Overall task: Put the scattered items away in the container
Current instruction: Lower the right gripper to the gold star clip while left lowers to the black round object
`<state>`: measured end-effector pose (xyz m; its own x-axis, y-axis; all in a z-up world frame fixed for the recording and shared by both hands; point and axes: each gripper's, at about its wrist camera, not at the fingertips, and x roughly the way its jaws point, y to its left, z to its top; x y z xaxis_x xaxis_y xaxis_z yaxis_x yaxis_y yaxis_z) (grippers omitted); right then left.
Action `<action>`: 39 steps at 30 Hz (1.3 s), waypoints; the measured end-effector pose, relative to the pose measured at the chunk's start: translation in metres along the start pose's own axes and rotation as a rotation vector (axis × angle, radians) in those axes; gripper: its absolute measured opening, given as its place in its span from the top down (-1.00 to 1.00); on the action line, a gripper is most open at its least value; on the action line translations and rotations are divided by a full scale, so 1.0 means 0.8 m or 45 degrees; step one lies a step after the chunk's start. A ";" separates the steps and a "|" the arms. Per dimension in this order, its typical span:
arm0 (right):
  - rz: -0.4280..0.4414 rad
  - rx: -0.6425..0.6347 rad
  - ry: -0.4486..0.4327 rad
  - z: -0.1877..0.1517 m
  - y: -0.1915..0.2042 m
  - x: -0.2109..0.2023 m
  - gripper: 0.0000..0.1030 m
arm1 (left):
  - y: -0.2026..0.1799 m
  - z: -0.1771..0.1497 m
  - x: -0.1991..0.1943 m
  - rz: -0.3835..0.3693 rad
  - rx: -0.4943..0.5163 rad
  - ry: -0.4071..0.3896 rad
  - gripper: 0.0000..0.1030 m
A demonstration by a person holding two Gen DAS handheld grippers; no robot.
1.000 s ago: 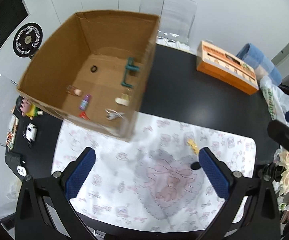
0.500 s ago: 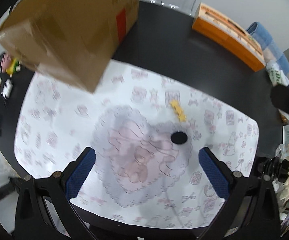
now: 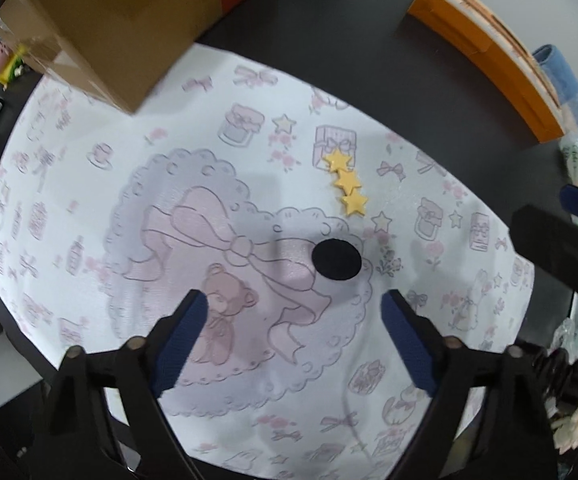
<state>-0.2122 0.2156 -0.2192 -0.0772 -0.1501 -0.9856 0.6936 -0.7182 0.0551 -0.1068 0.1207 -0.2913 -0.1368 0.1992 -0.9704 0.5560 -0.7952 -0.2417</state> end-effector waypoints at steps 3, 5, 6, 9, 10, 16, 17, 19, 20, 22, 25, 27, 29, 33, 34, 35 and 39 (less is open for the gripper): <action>0.001 -0.005 0.018 0.002 -0.011 0.014 -0.96 | -0.004 0.003 0.020 -0.017 -0.028 0.024 -0.66; 0.006 -0.003 0.028 0.003 -0.017 0.024 -0.96 | -0.007 0.005 0.033 -0.016 -0.035 0.040 -0.66; 0.010 -0.001 0.034 0.003 -0.020 0.029 -0.96 | -0.009 0.006 0.039 -0.015 -0.037 0.048 -0.66; 0.025 0.008 0.065 0.003 -0.025 0.047 -0.96 | -0.011 0.009 0.053 -0.014 -0.054 0.063 -0.65; 0.031 0.007 0.074 0.003 -0.025 0.053 -0.96 | -0.011 0.010 0.057 -0.012 -0.057 0.066 -0.65; 0.066 0.010 0.115 0.009 -0.018 0.077 -0.95 | -0.012 0.013 0.065 0.046 -0.050 0.053 -0.36; 0.072 0.000 0.118 0.011 -0.015 0.080 -0.95 | -0.011 0.014 0.065 0.048 -0.051 0.055 -0.35; 0.078 -0.018 0.130 0.014 -0.008 0.089 -0.87 | -0.009 0.014 0.065 0.040 -0.060 0.057 -0.32; 0.079 -0.024 0.137 0.016 -0.005 0.093 -0.86 | -0.008 0.014 0.064 0.043 -0.056 0.059 -0.28; 0.082 -0.036 0.151 0.020 0.001 0.103 -0.84 | -0.007 0.011 0.063 0.077 -0.049 0.052 0.00; 0.079 -0.065 0.166 0.027 0.012 0.116 -0.77 | 0.003 0.008 0.059 0.089 -0.063 0.040 0.32; 0.079 -0.076 0.169 0.031 0.020 0.123 -0.72 | 0.012 0.008 0.058 0.077 -0.076 0.041 0.44; 0.075 -0.092 0.182 0.035 0.029 0.133 -0.65 | 0.018 0.008 0.058 0.073 -0.080 0.048 0.62; 0.051 -0.135 0.213 0.038 0.050 0.150 -0.48 | 0.036 0.012 0.060 0.052 -0.108 0.079 0.99; 0.036 -0.143 0.219 0.038 0.053 0.153 -0.43 | 0.039 0.013 0.060 0.034 -0.114 0.087 0.99; 0.012 -0.152 0.224 0.038 0.057 0.155 -0.32 | 0.041 0.014 0.061 0.021 -0.115 0.093 0.99; -0.090 -0.191 0.235 0.036 0.071 0.161 -0.23 | 0.042 0.016 0.063 0.010 -0.114 0.111 0.99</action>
<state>-0.2031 0.1357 -0.3385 -0.0072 0.0333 -0.9994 0.7909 -0.6113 -0.0261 -0.1053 0.0967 -0.3481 -0.0627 0.2449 -0.9675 0.6281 -0.7437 -0.2290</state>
